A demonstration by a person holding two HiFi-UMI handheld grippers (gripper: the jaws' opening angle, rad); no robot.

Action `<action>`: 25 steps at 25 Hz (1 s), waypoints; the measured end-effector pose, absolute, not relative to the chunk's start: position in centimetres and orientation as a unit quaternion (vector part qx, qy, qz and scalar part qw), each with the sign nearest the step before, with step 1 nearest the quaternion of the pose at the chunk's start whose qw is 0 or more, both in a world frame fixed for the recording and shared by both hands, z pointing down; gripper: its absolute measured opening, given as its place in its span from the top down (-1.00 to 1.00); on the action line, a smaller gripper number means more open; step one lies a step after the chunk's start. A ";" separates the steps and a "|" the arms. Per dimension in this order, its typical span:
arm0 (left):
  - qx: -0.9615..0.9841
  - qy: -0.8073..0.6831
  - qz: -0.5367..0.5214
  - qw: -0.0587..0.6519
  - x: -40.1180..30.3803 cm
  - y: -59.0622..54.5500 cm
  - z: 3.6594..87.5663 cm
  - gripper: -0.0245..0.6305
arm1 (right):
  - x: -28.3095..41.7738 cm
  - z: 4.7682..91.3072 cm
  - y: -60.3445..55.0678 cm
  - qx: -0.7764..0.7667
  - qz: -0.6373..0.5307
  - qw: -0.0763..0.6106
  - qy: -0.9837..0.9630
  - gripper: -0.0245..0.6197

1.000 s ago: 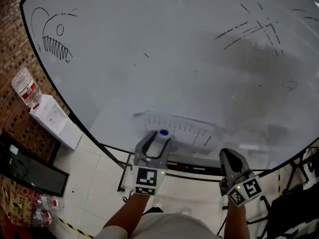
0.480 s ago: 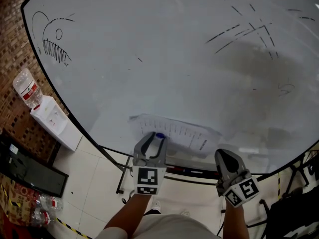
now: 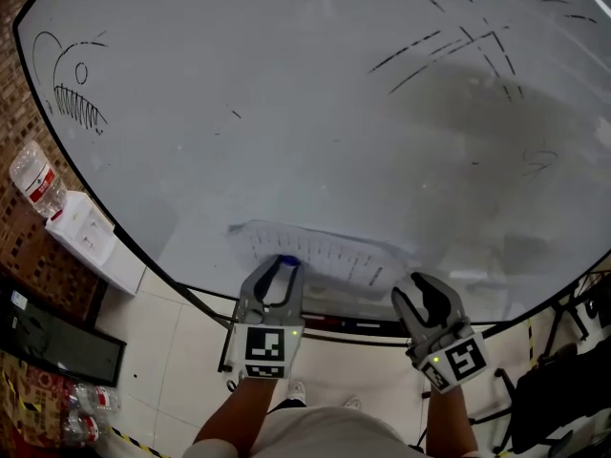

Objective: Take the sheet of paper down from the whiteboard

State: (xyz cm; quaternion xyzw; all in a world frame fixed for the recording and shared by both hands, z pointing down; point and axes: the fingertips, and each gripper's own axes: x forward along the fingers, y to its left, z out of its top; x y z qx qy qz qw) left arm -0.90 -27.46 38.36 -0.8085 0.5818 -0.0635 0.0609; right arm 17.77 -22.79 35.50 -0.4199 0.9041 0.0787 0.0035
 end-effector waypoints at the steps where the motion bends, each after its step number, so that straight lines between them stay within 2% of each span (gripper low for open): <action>1: -0.809 0.581 -0.063 0.060 -0.9 -27.4 38.4 0.54 | 17.4 35.3 -23.0 -0.417 0.087 0.000 0.905 0.42; 5: -0.814 0.576 -0.059 0.055 -0.8 -27.4 38.5 0.54 | 16.0 34.6 -23.4 -0.408 0.103 0.002 0.907 0.47; 7: -0.816 0.573 -0.055 0.052 -0.8 -27.4 38.4 0.54 | 16.1 34.6 -23.6 -0.415 0.100 0.000 0.904 0.88; 15: -0.831 0.555 -0.030 0.021 -1.1 -26.7 39.0 0.54 | 17.2 34.8 -23.1 -0.414 0.075 0.009 0.907 0.90; 25: -0.823 0.567 -0.020 0.000 -3.5 -24.8 40.2 0.54 | 22.5 38.0 -21.6 -0.456 0.031 -0.025 0.889 0.90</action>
